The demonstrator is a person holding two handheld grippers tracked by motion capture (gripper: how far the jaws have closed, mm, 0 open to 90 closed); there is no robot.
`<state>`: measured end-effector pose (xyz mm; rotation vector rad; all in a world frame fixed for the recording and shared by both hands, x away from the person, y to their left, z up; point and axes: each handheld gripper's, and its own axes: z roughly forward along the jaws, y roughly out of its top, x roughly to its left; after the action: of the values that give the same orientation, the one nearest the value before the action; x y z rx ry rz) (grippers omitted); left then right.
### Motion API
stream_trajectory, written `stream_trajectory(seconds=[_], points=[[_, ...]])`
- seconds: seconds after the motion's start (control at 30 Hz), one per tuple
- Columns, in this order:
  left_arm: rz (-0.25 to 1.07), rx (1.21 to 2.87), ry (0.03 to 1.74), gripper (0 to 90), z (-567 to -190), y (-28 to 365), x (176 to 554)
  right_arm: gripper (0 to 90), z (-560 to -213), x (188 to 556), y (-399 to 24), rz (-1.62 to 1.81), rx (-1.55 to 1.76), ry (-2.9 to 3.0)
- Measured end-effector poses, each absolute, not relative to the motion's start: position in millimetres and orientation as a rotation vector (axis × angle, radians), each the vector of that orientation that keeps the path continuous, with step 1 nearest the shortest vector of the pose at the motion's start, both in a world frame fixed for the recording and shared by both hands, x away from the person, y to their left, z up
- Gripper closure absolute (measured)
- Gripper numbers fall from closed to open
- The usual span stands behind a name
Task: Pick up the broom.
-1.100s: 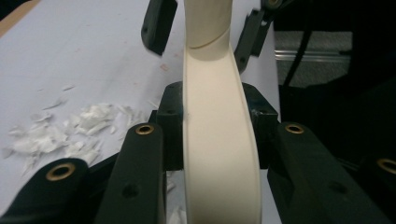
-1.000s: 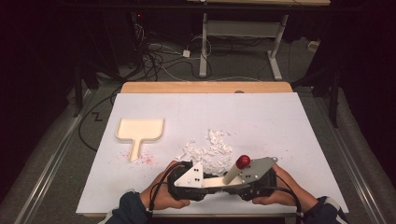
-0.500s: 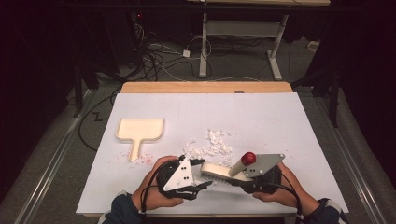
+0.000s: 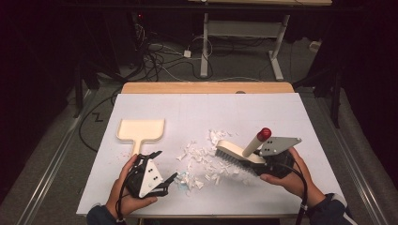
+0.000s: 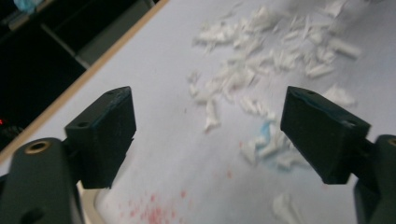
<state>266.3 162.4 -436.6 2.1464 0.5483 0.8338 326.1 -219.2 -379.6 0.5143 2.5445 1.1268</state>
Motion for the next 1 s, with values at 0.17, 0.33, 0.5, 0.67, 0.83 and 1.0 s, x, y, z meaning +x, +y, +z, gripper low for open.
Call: stream_trajectory(seconds=[0.17,0.33,0.5,0.67,0.83,1.0], points=[[0.807,2.127,0.676,16.5,-453,189,262,67.7,-379,337,-231,1.096,0.602,2.478],[0.783,2.125,0.744,16.5,-462,200,259,67.7,-381,348,-242,1.038,0.671,2.425],[0.779,2.134,0.774,16.5,-467,204,257,67.8,-391,369,-258,0.868,0.808,2.305],[0.772,2.142,0.784,16.6,-469,206,257,67.8,-400,388,-274,0.832,0.895,2.252],[0.765,2.147,0.797,16.6,-471,208,257,67.9,-404,397,-277,0.813,0.927,2.227],[0.775,2.151,0.819,16.6,-473,209,257,67.9,-411,409,-268,0.783,0.900,2.226]])
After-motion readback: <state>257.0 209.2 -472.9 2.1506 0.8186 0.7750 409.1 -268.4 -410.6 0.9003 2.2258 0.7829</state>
